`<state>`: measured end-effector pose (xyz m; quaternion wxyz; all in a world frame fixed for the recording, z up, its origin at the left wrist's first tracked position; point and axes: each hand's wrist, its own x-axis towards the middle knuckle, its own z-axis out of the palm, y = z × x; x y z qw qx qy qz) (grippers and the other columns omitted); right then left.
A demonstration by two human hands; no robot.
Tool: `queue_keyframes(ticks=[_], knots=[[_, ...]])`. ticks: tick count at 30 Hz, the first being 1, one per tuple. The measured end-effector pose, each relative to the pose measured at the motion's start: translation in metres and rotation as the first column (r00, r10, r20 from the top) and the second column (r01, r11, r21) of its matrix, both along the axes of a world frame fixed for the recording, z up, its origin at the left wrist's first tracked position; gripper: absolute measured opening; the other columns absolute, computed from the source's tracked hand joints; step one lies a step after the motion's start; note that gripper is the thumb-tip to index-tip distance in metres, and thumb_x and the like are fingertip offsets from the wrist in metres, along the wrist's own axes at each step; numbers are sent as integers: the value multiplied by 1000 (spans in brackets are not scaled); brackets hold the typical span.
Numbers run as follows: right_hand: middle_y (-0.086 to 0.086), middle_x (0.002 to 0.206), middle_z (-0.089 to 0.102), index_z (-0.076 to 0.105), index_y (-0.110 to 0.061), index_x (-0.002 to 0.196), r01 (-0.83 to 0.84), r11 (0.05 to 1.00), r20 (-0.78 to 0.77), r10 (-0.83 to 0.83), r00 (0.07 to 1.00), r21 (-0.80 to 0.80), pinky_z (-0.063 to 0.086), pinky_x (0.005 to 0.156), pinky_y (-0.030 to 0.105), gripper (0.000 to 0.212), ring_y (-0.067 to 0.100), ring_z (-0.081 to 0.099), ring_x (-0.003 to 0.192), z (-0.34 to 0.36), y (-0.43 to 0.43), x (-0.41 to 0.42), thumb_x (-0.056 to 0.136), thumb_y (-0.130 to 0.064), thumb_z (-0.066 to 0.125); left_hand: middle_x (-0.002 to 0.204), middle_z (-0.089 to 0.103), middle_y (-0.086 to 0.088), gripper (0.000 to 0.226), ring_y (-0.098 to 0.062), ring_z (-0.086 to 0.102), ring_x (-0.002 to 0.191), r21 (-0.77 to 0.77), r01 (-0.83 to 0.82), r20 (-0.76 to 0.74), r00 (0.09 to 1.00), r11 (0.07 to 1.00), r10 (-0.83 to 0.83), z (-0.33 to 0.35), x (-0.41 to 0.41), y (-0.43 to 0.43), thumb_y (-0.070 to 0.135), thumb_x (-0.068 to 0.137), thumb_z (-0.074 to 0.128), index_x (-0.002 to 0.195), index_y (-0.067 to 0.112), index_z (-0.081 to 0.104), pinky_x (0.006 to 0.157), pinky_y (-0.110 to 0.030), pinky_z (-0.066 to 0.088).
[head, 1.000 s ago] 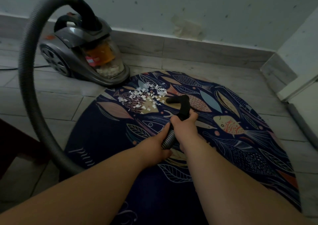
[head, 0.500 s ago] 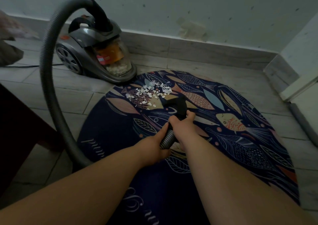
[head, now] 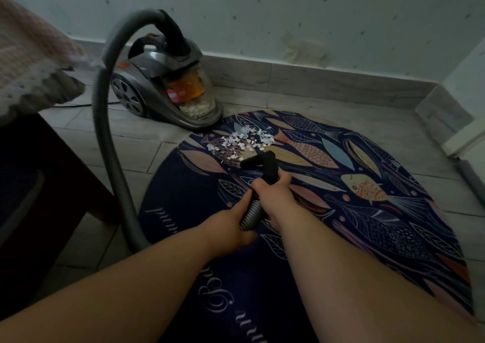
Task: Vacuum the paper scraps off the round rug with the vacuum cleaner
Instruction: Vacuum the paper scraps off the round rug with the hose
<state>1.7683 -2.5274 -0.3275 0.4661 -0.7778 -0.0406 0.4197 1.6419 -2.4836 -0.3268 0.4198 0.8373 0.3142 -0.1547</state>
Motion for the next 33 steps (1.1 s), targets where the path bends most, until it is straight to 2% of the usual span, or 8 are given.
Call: queue_keyframes(ticks=[2,4,8,16,23,26,30,33], knots=[[11,118,54,17,-35,146,-10,1000,-8,11,1000,10,52,79,41,71,26,57,92,1,3,-6,91,-29,61,131,53,-11,98,-22,62,99,14,-1,-10,1000,1000,1,2,-6,2,35,88,60,146,43,-19,89,-33,51],[12,120,53,16,-37,146,-21,1000,-8,21,1000,11,54,86,46,73,29,57,96,0,6,-10,89,-29,61,131,54,-11,98,-22,62,99,25,-7,-18,1000,1000,7,4,-11,4,35,88,60,146,43,-19,90,-34,51],[6,107,52,16,-38,146,-22,999,-40,23,999,36,53,93,52,73,29,58,96,-3,11,-18,90,-29,61,123,58,-8,98,-19,64,92,38,-30,-34,999,999,31,6,-20,8,36,87,61,145,44,-17,87,-33,52],[5,107,49,17,-33,148,-77,996,-34,79,996,54,51,81,40,72,22,53,88,-6,28,-29,91,-28,61,123,58,-6,96,-17,63,92,63,-86,-60,994,994,90,9,-33,19,36,89,60,144,45,-18,80,-25,50],[7,113,52,16,-38,148,-38,998,-69,42,997,51,52,95,52,74,28,57,98,-8,28,-22,90,-30,62,131,53,-6,96,-17,58,99,75,-38,-81,996,996,44,7,-25,22,39,89,59,144,45,-18,83,-25,46],[3,101,50,17,-36,148,-23,999,-67,26,997,45,51,96,51,71,28,57,97,-8,21,-14,92,-31,60,127,55,-7,96,-17,59,96,71,-11,-71,997,997,16,6,-16,17,39,89,60,145,44,-18,79,-23,45],[10,117,53,18,-35,148,2,999,-67,1,998,46,52,96,53,71,31,58,100,-10,13,-8,91,-30,59,128,54,-8,96,-18,59,98,58,15,-59,998,998,-12,4,-9,12,39,89,60,144,45,-18,84,-25,47],[10,117,54,18,-34,149,18,999,-54,-16,998,44,53,94,50,71,29,58,98,-9,6,-2,92,-31,59,134,50,-7,96,-16,59,97,50,31,-55,998,998,-28,5,-3,7,38,89,60,144,46,-18,82,-24,46]])
